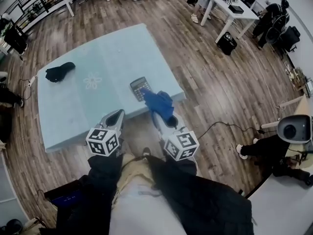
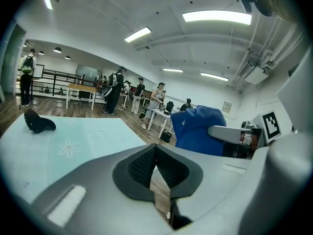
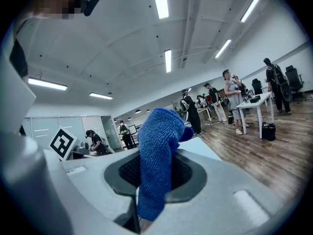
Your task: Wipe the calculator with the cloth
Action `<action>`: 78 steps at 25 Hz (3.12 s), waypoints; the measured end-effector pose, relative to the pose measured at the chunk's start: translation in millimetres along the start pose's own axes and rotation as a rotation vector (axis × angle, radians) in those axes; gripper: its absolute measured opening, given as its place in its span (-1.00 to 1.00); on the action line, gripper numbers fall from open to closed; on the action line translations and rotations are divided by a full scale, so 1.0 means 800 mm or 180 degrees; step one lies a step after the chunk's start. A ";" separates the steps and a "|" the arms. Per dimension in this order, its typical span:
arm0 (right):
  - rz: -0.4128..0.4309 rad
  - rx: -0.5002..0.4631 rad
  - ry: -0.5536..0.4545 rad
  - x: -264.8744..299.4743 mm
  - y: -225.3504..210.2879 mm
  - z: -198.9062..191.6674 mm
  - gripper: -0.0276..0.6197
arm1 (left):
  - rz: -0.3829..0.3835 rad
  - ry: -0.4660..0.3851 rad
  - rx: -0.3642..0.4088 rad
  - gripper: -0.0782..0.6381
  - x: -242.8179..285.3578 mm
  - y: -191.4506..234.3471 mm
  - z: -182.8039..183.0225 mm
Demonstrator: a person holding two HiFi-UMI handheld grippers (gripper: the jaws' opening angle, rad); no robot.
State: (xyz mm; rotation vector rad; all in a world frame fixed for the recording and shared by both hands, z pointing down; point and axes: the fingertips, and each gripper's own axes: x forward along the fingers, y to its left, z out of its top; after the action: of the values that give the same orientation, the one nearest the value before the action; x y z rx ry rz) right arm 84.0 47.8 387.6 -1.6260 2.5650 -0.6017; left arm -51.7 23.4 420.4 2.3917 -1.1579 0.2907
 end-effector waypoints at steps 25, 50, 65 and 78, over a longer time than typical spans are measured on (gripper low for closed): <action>-0.0424 0.0017 0.0010 0.119 -0.089 0.042 -0.64 | -0.0575 0.0093 0.0079 -0.79 0.163 0.050 0.084; -0.0398 -0.0006 0.0956 0.297 -0.149 -0.053 -0.64 | -0.0075 0.0655 -0.0430 -0.79 0.253 0.229 0.002; 0.0465 -0.1255 0.1777 0.359 -0.189 -0.172 -0.64 | 0.0332 0.1131 -0.0681 -0.79 0.285 0.221 -0.108; 0.0806 -0.1658 0.2550 0.369 -0.171 -0.305 -0.64 | 0.0592 0.1443 -0.0845 -0.79 0.272 0.255 -0.154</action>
State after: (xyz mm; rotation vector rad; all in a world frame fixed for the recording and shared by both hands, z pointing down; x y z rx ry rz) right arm 10.9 -189.8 709.1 -1.2734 3.7009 -0.7101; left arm -74.3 -174.5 674.0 1.8633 -1.1192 0.6573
